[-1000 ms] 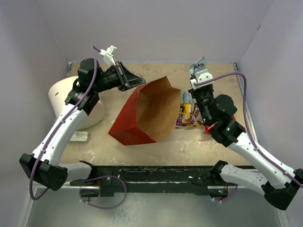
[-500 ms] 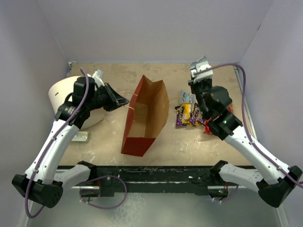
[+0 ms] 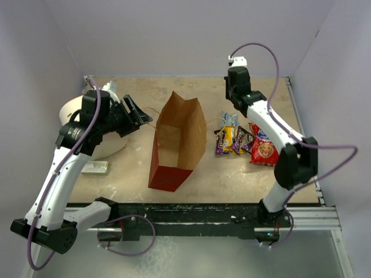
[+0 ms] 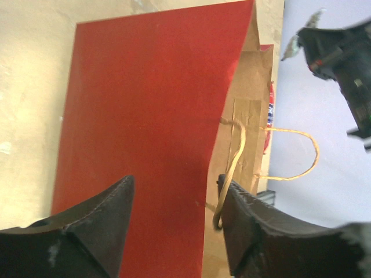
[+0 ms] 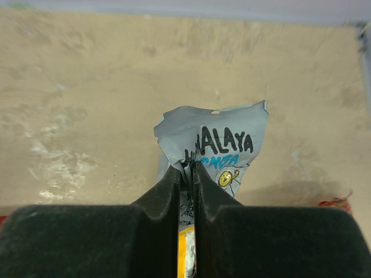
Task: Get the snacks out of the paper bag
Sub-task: Place the snack at the center of the board.
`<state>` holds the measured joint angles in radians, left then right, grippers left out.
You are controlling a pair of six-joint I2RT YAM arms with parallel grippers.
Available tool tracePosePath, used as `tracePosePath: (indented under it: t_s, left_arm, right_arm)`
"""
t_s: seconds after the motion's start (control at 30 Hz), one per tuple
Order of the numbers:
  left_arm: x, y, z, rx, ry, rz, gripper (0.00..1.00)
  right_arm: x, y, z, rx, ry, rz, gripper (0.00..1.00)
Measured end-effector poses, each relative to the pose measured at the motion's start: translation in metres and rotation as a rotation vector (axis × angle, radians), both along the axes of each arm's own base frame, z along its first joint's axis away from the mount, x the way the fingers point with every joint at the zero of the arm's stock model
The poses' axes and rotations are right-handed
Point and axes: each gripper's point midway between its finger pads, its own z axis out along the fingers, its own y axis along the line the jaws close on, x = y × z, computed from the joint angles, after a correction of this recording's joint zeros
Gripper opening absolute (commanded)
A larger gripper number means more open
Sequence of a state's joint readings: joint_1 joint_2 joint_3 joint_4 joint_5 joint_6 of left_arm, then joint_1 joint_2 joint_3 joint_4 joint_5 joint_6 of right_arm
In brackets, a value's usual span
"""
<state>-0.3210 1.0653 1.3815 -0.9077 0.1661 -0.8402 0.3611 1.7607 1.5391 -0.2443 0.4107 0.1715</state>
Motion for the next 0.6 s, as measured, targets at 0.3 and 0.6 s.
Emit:
tracePosePath:
  t_s: [0.3,0.6]
  left_arm:
    - [-0.011,0.022,0.007,0.092,-0.024,0.047,0.87]
    - [-0.015,0.038,0.03,0.171,-0.083,0.068,0.99]
  right_arm:
    - [0.007,0.002,-0.09,-0.06,0.272,-0.038,0.0]
    - [0.0,0.005,-0.118,-0.056,0.334,-0.019,0.0]
